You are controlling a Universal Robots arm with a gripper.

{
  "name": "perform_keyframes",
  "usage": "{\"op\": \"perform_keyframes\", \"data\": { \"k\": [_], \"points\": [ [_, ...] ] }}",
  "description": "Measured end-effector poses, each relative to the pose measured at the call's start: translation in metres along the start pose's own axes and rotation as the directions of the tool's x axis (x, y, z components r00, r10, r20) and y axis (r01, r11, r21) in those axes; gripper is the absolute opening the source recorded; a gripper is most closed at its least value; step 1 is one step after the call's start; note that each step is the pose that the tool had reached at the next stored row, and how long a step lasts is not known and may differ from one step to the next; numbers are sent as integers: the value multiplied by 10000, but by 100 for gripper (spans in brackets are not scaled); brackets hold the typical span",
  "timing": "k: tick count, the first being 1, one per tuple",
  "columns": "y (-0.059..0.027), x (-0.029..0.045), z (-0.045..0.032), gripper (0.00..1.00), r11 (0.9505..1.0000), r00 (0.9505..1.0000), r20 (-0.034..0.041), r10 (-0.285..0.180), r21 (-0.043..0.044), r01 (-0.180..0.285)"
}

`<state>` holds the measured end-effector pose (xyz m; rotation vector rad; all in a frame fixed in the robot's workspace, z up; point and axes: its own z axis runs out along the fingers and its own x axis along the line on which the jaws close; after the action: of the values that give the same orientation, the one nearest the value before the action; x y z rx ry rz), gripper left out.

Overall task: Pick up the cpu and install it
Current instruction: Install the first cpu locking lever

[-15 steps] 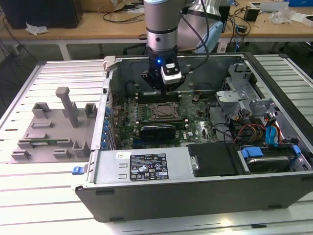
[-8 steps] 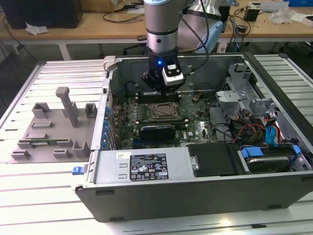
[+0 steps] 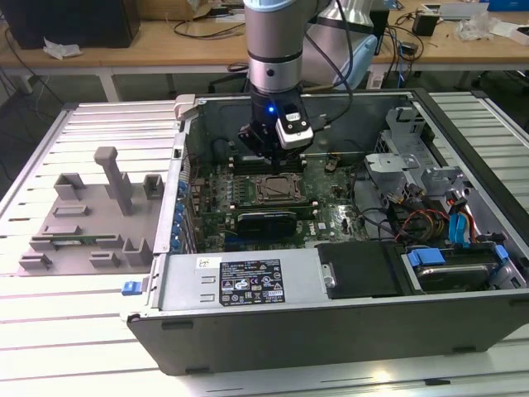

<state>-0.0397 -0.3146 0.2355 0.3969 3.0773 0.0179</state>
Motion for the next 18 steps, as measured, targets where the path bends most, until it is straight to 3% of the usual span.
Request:
{"op": "perform_keyframes", "data": {
  "k": [3, 7, 12, 15, 17, 18],
  "points": [
    [-53, -14, 2, 11, 10000, 10000, -29, -64, 11, 64],
    [-54, -17, 1, 11, 9999, 9999, -31, -104, 12, 104],
    [-42, -83, 7, 11, 9983, 9983, -37, -583, -6, 583],
    [-40, -87, 11, 11, 9935, 9935, -45, -1134, -27, 1134],
    [-40, -88, 13, 11, 9870, 9870, -50, -1606, -41, 1606],
    [-40, -89, 13, 11, 9870, 9870, -49, -1608, -36, 1607]
  ]
}}
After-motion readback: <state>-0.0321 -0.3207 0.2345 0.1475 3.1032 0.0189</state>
